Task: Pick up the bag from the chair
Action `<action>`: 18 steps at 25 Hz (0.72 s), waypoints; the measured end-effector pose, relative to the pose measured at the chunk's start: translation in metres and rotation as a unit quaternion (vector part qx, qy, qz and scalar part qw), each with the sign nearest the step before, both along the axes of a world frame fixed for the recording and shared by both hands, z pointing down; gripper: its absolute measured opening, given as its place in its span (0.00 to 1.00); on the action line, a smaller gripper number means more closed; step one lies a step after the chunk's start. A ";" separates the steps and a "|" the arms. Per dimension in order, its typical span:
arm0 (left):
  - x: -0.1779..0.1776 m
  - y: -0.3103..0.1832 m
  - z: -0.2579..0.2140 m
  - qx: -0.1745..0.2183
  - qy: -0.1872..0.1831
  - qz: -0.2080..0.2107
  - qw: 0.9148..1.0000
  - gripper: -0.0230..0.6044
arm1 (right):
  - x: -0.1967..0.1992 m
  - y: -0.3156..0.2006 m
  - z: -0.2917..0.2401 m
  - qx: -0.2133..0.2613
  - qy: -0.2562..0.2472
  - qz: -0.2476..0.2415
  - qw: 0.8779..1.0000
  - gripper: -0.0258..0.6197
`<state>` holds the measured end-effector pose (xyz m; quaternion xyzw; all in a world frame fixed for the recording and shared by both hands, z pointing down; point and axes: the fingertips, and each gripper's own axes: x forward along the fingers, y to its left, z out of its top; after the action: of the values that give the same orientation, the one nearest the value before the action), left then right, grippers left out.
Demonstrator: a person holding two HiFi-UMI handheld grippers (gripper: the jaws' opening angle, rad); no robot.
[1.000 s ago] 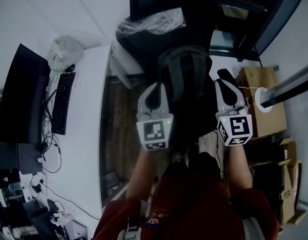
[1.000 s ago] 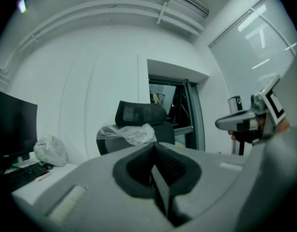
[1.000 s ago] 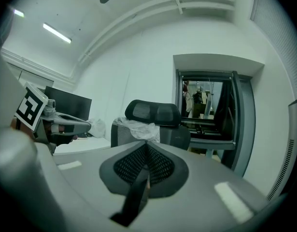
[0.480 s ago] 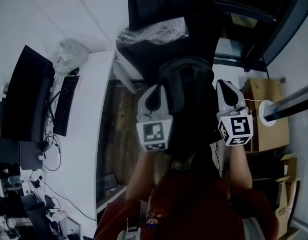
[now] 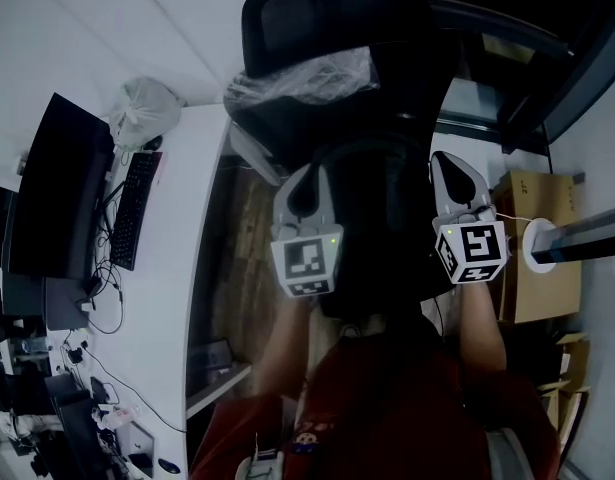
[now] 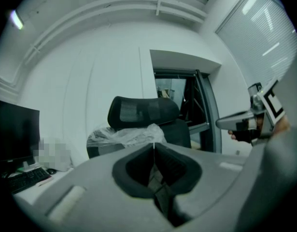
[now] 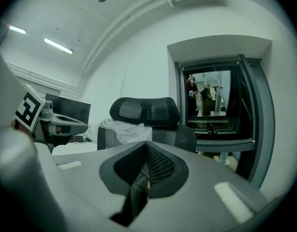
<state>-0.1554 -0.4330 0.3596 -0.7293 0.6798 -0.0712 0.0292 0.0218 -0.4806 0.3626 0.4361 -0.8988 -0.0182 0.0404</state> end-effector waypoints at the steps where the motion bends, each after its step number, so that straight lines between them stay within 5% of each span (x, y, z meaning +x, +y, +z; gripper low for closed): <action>1: 0.000 -0.004 0.001 -0.002 0.000 -0.001 1.000 0.05 | -0.001 -0.005 0.001 -0.001 -0.001 -0.003 1.000 0.04; 15: -0.004 -0.031 0.027 -0.029 -0.004 -0.016 0.999 0.10 | -0.018 -0.034 0.026 -0.023 0.016 -0.038 0.999 0.06; 18: -0.004 -0.034 0.042 -0.043 -0.001 -0.015 0.999 0.19 | -0.023 -0.039 0.038 -0.038 0.022 -0.054 0.998 0.19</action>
<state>-0.1599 -0.4670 0.4015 -0.7198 0.6868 -0.1011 -0.0025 -0.0012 -0.5192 0.4008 0.3844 -0.9201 0.0040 0.0757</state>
